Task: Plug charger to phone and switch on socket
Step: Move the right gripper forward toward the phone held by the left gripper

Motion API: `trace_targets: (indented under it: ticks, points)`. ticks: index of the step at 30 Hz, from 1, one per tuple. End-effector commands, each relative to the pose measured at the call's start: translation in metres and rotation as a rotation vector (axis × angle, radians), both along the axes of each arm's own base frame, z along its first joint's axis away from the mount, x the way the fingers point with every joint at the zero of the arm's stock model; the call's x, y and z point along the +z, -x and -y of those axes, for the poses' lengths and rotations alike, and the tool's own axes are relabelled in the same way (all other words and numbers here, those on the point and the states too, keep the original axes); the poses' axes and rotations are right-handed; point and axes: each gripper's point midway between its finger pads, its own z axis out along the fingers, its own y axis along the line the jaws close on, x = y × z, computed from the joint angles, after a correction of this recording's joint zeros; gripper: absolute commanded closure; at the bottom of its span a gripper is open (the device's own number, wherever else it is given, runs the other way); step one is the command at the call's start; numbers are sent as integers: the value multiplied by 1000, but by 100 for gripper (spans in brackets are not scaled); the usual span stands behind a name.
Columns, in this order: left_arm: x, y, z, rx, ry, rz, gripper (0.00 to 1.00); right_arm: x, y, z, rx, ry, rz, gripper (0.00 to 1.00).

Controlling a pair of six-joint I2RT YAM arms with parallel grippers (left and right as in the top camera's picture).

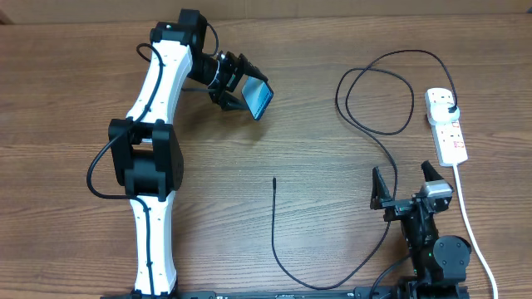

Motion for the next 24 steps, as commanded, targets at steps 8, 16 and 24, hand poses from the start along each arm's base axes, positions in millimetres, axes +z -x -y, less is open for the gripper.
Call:
trace_targets:
  ticks: [8,16,24]
  points:
    - [15,-1,11,-10,26,20,96,28,8,-25,150,-80,80,0]
    - [14,0,11,-11,25,16,96,64,15,-24,145,-83,48,0]
    - [15,-1,11,-3,25,17,96,91,-2,-31,181,-93,-98,0]
